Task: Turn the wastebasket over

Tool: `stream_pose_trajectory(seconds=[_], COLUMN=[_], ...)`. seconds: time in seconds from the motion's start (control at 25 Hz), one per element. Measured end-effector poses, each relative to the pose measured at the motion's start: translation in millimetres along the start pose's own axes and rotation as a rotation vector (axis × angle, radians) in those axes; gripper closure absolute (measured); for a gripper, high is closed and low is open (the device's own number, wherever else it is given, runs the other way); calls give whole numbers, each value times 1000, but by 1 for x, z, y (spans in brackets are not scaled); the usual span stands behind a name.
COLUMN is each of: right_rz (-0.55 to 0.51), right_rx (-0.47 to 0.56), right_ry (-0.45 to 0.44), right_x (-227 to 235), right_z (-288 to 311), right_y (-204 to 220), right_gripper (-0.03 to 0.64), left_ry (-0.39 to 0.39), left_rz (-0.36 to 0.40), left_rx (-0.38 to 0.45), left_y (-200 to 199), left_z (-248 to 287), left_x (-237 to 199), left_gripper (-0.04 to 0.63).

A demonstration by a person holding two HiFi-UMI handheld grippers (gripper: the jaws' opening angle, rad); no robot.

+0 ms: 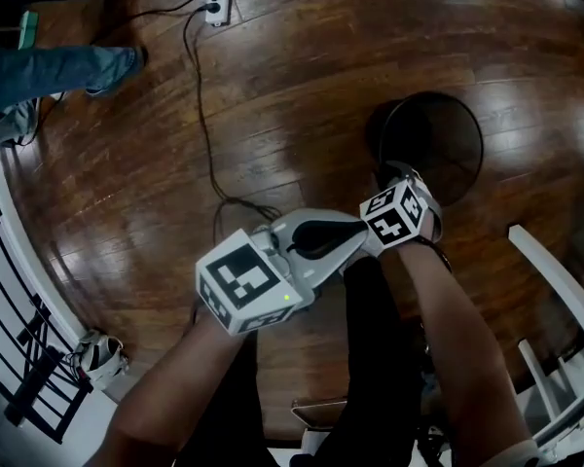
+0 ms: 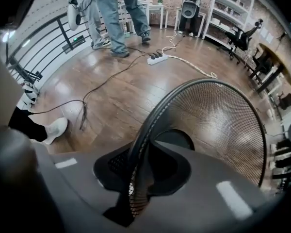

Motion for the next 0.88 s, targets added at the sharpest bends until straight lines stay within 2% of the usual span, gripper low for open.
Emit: stream_pose_trajectory(seconds=[0.08,0.28,0.44,0.68,0.88], right_rz=[-17,-32,18,251,420], right_rx=[-1,7,76,277,401], right_ry=[31,49,26,-202,-488], right_x=[0,1,16,35,35], right_z=[0,-5,-26,-77,-98], right_y=[2,3,3,-1,2], right_gripper=[577,586,591,592,601], left_ry=[-4,-24,-32,-56,-100], left_rz=[-12,-21,-14,-6,0], left_rx=[-8,-20,-31,-34,-72], left_y=[4,7,3,-15,-21], left_z=[0,-2,-1,2,3], left_x=[-3,-11,-21,-35,-52], left_gripper=[595,595,595,595,595])
Point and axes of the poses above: the fingertips, and each gripper's own axes: z forward along the fingers, x to its right, y out of its underside, the point moved 10 cm from there along -z, backward along the fingers, and after that the axes turned 11 degrees about z, right-handed, at the moved point
